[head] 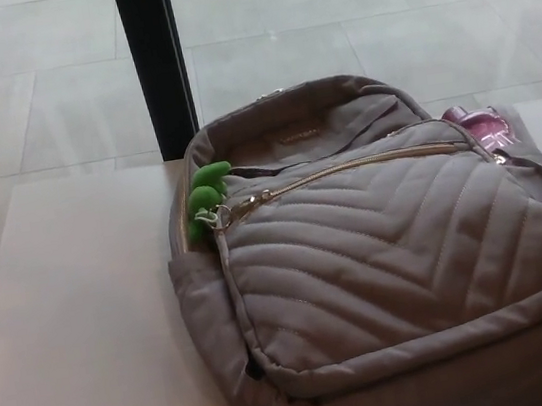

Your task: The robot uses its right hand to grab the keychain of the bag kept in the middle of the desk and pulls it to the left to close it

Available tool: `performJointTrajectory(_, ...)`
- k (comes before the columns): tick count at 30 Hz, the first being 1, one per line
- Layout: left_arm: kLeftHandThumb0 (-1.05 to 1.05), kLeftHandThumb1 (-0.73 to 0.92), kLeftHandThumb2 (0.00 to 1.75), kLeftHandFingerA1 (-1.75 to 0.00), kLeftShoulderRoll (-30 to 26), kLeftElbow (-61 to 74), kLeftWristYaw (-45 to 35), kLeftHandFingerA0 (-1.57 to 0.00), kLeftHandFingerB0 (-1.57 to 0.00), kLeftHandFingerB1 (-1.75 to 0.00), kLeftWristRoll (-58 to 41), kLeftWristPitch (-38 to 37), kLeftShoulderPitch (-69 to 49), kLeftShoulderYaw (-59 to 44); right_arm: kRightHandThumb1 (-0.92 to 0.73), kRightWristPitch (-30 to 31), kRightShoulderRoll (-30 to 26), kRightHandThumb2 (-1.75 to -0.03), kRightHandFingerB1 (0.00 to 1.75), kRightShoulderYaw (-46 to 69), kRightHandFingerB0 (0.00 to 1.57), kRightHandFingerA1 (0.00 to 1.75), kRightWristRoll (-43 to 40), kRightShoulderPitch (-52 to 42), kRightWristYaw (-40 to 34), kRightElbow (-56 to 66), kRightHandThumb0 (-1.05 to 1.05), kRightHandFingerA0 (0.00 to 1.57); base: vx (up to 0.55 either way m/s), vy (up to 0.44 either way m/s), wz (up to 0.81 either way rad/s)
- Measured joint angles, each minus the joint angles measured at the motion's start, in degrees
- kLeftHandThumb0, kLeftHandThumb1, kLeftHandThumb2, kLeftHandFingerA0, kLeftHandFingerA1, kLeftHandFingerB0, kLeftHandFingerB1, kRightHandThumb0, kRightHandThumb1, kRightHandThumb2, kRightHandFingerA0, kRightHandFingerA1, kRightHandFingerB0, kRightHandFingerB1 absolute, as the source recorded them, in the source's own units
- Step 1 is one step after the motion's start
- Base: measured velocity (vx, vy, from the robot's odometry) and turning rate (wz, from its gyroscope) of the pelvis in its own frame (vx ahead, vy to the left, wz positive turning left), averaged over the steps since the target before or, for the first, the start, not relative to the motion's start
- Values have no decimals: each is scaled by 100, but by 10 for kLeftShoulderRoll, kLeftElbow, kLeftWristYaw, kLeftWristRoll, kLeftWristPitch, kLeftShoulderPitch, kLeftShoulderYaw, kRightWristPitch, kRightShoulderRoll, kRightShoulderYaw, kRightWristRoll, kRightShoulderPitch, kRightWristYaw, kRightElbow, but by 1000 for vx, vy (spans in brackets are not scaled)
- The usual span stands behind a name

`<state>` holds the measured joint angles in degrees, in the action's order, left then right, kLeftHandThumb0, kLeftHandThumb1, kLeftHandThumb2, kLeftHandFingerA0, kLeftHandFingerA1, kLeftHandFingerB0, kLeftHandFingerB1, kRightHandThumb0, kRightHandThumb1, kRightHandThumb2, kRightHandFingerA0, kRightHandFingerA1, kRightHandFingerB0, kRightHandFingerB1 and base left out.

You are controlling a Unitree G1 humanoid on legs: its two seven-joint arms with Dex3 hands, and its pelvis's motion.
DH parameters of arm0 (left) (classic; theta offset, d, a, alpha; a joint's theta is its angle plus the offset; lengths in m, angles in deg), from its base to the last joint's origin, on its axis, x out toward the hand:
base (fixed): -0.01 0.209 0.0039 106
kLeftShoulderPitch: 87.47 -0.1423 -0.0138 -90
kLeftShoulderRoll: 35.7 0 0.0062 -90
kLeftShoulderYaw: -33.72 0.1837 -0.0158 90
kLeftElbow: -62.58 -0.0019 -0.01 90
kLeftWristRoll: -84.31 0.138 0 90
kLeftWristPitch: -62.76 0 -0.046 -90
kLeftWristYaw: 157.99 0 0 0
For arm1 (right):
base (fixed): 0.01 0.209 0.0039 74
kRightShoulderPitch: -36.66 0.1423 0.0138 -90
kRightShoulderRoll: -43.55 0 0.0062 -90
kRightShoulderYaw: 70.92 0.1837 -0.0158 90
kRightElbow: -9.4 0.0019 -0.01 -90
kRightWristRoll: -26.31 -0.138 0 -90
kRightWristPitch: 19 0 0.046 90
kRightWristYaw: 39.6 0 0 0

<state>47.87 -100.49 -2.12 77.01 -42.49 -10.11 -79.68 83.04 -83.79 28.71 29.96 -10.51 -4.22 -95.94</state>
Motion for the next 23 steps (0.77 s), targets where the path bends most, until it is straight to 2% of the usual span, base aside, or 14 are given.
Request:
performJointTrajectory(3, -105, 80, 76, -129, 0, 0, 0, -46, -17, -124, 0, 0, -1, 0, -65, -2, -29, -95, 1, 42, 5, 9, 0, -39, 0, -30, -98, 0, 0, 0, 0)
performJointTrajectory(4, -105, 82, 77, -130, 0, -1, 0, -41, -15, -124, 0, 0, -1, 0, -73, -4, -47, -62, 31, 70, 0, 14, 0, -68, 0, -50, -82, 0, 0, 0, 0)
performJointTrajectory(5, -105, 79, 77, -131, 0, -1, 0, -45, -17, -125, 0, 0, -1, 0, -64, -4, -53, -99, 13, 81, 11, 12, 0, -79, 0, -58, -98, 0, 0, 0, 0)
performJointTrajectory(7, -105, 80, 78, -132, 0, 0, 0, -36, -14, -121, 0, 0, -2, 0, -55, -8, -69, -98, 32, 123, 0, 27, 1, -127, -2, -79, -81, 0, 0, 0, 0)
performJointTrajectory(10, -105, 81, 77, -131, 0, 0, 0, -37, -15, -120, 0, 0, -2, 0, -55, -14, -71, -96, 30, 175, 0, 28, 0, -197, -5, -96, -78, 0, 0, 0, 0)
performJointTrajectory(12, -105, 82, 79, -132, 0, 0, -1, -37, -16, -120, 0, 0, -2, 0, -55, -18, -70, -95, 40, 209, 7, 39, -1, -249, -7, -109, -82, 1, 0, 0, 0)
performJointTrajectory(13, -105, 85, 86, -134, 0, 0, -1, -38, -17, -119, 0, 0, -3, 0, -56, -21, -66, -93, 43, 231, 4, 92, -3, -280, -10, -116, -76, 55, 0, 0, 0)
performJointTrajectory(14, -105, 85, 83, -137, 0, 0, -1, -39, -19, -124, 0, 0, -4, 0, -53, -25, -60, -94, 40, 249, 1, 63, -4, -305, -13, -121, -76, 5, 0, 0, 0)
performJointTrajectory(16, -105, 85, 83, -137, 0, 0, 0, -39, -19, -124, 0, 0, -6, 0, -53, -34, -40, -94, 40, 284, 1, 63, -10, -356, -21, -135, -76, 5, 0, 0, 0)
performJointTrajectory(17, -105, 86, 86, -136, 0, 0, 0, -36, -18, -119, 0, 0, -6, 0, -72, -40, -25, -60, 35, 305, 6, 58, -15, -385, -25, -144, -74, 0, 0, 0, 0)
performJointTrajectory(18, -105, 85, 88, -135, 0, 0, 0, -37, -17, -119, 0, 0, -7, 0, -52, -46, -10, -93, 38, 321, 5, 48, -19, -407, -30, -155, -75, 2, 0, 0, 0)
performJointTrajectory(20, -105, 82, 80, -130, 0, -1, 0, -43, -12, -126, 0, 0, -7, 1, -57, -58, 23, -99, 28, 353, 4, 48, -27, -446, -41, -187, -75, 1, 0, 0, 0)
performJointTrajectory(22, -105, 84, 87, -136, 0, -3, 0, -42, -15, -119, 0, 0, -9, 1, -58, -65, 59, -98, 27, 381, 3, 47, -36, -482, -56, -227, -73, 2, 0, 0, 0)
performJointTrajectory(23, -105, 83, 81, -134, 0, -3, 0, -42, -10, -130, 0, 0, -9, 1, -58, -67, 75, -98, 26, 392, 0, 38, -41, -498, -63, -245, -69, 1, 0, 0, 0)
